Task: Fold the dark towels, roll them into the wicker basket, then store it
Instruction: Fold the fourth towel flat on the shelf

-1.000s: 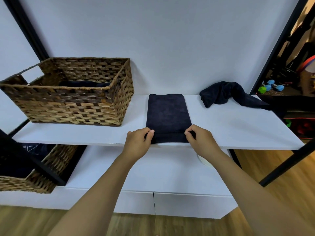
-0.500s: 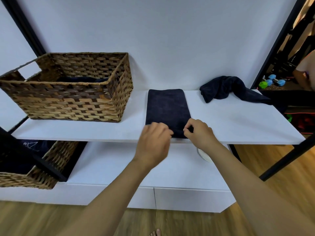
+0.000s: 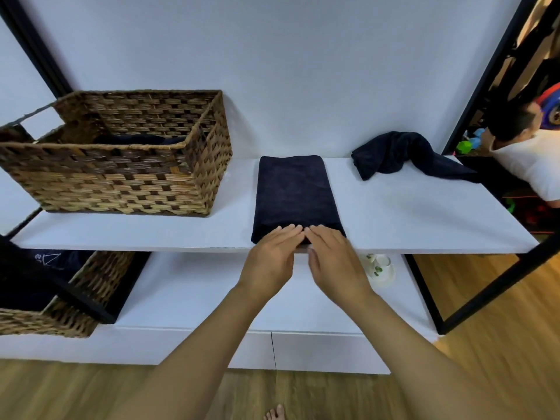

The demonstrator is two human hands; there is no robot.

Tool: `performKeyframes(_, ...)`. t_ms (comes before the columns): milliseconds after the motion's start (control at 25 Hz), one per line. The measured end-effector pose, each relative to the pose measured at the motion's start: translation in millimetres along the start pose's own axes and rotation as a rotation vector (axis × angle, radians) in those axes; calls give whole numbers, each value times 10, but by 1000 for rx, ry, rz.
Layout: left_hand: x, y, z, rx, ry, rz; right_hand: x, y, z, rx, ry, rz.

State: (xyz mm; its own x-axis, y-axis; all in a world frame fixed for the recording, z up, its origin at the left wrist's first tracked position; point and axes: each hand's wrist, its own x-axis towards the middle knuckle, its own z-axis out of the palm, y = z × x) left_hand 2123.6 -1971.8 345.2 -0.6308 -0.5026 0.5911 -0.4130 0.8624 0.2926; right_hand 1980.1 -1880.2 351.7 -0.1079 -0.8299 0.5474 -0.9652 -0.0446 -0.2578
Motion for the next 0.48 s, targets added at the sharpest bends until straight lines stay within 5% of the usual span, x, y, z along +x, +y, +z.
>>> performKeyframes(480,171,-230,-259,123,-117,-148,348,360,-157,-149,-158,111)
